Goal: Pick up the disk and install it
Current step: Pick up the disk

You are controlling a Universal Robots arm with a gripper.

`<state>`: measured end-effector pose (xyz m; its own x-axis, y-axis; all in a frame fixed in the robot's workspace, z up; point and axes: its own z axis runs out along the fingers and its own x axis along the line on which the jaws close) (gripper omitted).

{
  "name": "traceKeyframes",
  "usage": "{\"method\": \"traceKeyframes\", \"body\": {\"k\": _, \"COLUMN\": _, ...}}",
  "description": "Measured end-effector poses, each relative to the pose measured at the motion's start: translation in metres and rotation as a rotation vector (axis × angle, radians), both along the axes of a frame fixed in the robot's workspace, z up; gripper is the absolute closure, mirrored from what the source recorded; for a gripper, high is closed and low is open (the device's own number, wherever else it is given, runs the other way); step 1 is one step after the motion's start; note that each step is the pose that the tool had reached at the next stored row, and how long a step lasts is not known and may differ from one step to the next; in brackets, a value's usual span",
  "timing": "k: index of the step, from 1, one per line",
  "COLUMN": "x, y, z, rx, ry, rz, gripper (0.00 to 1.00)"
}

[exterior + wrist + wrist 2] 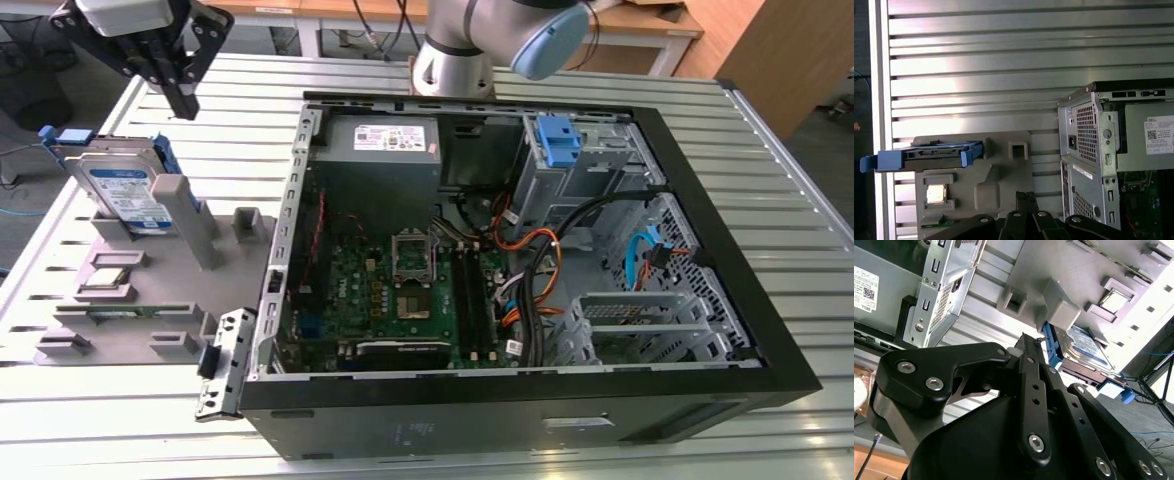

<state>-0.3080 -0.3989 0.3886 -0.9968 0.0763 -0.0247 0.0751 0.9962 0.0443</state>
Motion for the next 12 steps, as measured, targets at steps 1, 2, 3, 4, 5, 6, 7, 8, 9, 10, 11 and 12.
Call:
{"method": "traceKeyframes", "body": {"k": 1, "x": -0.0005, "y": 0.0, "z": 0.0, "rx": 0.0, "ry": 0.0, "rz": 0.0, "gripper": 0.9}}
{"method": "traceKeyframes", "body": {"k": 2, "x": -0.0009, "y": 0.0, "z": 0.0, "rx": 0.0, "ry": 0.0, "rz": 0.0, "gripper": 0.9}}
{"method": "traceKeyframes", "body": {"k": 3, "x": -0.0022, "y": 0.0, "z": -0.0001, "rx": 0.0, "ry": 0.0, "rz": 0.0, "gripper": 0.9}}
{"method": "traceKeyframes", "body": {"k": 4, "x": -0.0031, "y": 0.0, "z": -0.0001, "rx": 0.0, "ry": 0.0, "rz": 0.0, "gripper": 0.9}}
{"method": "traceKeyframes", "body": {"k": 5, "x": -0.0037, "y": 0.0, "z": -0.0002, "rx": 0.0, "ry": 0.0, "rz": 0.0, "gripper": 0.9}}
{"method": "traceKeyframes", "body": {"k": 6, "x": -0.0042, "y": 0.0, "z": -0.0002, "rx": 0.0, "ry": 0.0, "rz": 0.0, "gripper": 0.9}}
{"method": "traceKeyframes", "body": {"k": 7, "x": -0.0046, "y": 0.0, "z": -0.0002, "rx": 0.0, "ry": 0.0, "rz": 0.0, "gripper": 0.9}}
{"method": "traceKeyframes", "body": {"k": 8, "x": -0.0051, "y": 0.0, "z": -0.0002, "rx": 0.0, "ry": 0.0, "rz": 0.0, "gripper": 0.9}}
{"method": "traceKeyframes", "body": {"k": 9, "x": -0.0056, "y": 0.0, "z": -0.0002, "rx": 0.0, "ry": 0.0, "rz": 0.0, "gripper": 0.9}}
{"method": "traceKeyframes", "body": {"k": 10, "x": -0.0061, "y": 0.0, "z": -0.0002, "rx": 0.0, "ry": 0.0, "rz": 0.0, "gripper": 0.9}}
{"method": "traceKeyframes", "body": {"k": 11, "x": -0.0066, "y": 0.0, "z": -0.0003, "rx": 0.0, "ry": 0.0, "rz": 0.0, "gripper": 0.9}}
{"method": "traceKeyframes", "body": {"k": 12, "x": -0.0071, "y": 0.0, "z": -0.0003, "rx": 0.0001, "ry": 0.0, "rz": 0.0, "gripper": 0.9}}
